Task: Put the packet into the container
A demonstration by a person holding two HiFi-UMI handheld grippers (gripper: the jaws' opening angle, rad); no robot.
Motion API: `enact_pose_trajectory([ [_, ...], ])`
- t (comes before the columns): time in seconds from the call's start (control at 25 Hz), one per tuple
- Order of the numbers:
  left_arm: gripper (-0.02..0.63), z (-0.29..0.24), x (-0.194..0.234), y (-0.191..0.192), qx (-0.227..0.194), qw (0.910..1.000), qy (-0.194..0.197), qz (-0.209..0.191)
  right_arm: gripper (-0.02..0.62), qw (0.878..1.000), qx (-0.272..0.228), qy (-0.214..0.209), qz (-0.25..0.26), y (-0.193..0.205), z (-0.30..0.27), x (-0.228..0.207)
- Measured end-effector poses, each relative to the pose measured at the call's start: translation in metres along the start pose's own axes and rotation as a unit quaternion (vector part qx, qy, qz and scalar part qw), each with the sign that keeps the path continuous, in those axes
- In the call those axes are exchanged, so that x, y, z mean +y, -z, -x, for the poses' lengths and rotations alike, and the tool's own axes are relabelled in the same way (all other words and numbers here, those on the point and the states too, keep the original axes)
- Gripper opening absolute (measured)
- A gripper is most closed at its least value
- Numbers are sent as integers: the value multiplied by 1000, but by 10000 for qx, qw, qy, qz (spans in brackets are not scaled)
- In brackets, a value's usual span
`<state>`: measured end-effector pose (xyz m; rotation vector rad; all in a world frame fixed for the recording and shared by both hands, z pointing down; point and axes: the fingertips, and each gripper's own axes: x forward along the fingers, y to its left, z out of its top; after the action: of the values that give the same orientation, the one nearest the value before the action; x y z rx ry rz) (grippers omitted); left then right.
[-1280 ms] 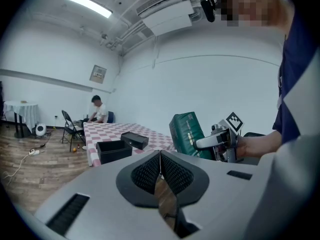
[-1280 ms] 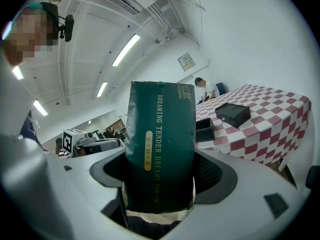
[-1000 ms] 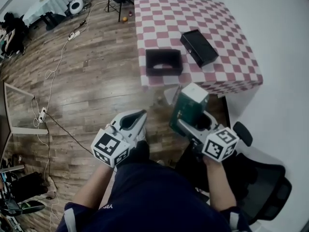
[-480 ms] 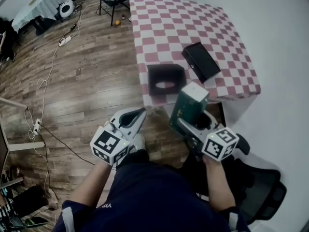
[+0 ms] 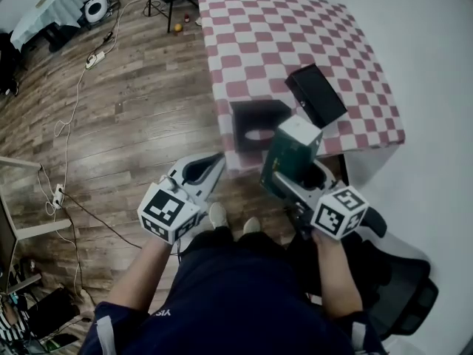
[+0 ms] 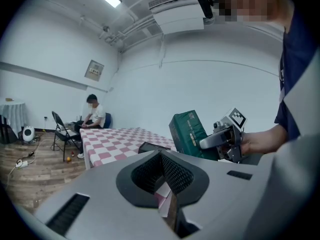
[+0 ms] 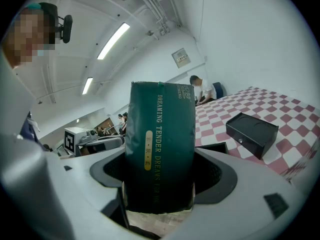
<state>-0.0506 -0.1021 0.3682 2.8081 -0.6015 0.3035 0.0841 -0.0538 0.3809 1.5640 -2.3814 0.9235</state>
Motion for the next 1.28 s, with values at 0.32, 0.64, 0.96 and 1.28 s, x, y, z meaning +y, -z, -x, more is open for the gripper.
enact_pose_trajectory([
  [0.32,26,-21,19,1,114,9998,-128,120,393,9997,167,-115,106,-10,-23,-19],
  [0.64,26,-48,29,5,194,9977,-548,355,393,9952,612,-391,663,-27,-50,-59],
  [0.96,26,-70,38,10,229,9931,-969,618,393,9679,1419,-586,1989,-33,-84,-92],
  [1.28,26,-79,44,15,242,9887,-1231,821,393,8774,2591,-552,4001,-2,-113,-112],
])
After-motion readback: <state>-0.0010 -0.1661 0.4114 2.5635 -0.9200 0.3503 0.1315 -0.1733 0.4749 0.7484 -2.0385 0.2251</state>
